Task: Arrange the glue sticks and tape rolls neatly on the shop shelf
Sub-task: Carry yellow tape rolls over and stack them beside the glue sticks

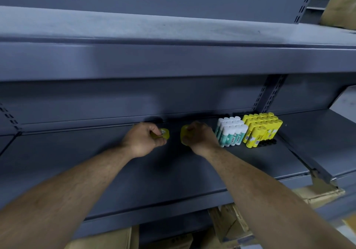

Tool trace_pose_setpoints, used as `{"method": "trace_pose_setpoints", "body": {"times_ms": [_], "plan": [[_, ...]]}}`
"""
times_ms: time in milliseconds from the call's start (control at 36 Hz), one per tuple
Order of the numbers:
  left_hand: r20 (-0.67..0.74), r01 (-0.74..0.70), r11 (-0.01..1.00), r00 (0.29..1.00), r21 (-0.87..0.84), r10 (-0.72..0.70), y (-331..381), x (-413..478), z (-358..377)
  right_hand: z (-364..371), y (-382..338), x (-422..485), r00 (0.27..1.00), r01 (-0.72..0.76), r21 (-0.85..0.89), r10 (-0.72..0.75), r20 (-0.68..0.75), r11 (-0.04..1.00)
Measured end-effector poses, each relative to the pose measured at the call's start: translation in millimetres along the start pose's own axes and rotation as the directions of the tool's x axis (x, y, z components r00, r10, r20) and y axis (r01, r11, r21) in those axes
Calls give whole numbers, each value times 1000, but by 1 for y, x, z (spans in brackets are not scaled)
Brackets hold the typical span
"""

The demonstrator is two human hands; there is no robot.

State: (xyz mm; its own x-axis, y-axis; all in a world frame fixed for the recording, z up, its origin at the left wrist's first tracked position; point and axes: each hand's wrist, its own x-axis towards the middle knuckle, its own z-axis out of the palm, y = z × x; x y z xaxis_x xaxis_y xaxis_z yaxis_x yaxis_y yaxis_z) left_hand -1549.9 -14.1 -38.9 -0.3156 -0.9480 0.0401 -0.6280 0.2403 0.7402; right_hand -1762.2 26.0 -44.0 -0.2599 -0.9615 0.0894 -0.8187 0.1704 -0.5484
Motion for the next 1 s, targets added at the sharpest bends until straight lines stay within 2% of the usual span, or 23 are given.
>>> {"method": "trace_pose_setpoints", "body": {"times_ms": [194, 444, 583, 1000], "plan": [[-5, -18, 1000, 1000, 7, 18, 1, -1, 1, 0, 0, 1, 999, -8, -28, 9, 39, 1000], [15, -29, 999, 999, 22, 29, 1, 0, -1, -6, -3, 2, 995, -52, 58, 47, 90, 997], [3, -30, 998, 1000, 48, 30, 1, 1, -1, -14, -7, 2, 985, -13, -26, 17, 173, 1000], [19, -16, 998, 1000, 54, 15, -2, 0, -2, -13, -12, 7, 980, -49, -61, 60, 191, 997]]}}
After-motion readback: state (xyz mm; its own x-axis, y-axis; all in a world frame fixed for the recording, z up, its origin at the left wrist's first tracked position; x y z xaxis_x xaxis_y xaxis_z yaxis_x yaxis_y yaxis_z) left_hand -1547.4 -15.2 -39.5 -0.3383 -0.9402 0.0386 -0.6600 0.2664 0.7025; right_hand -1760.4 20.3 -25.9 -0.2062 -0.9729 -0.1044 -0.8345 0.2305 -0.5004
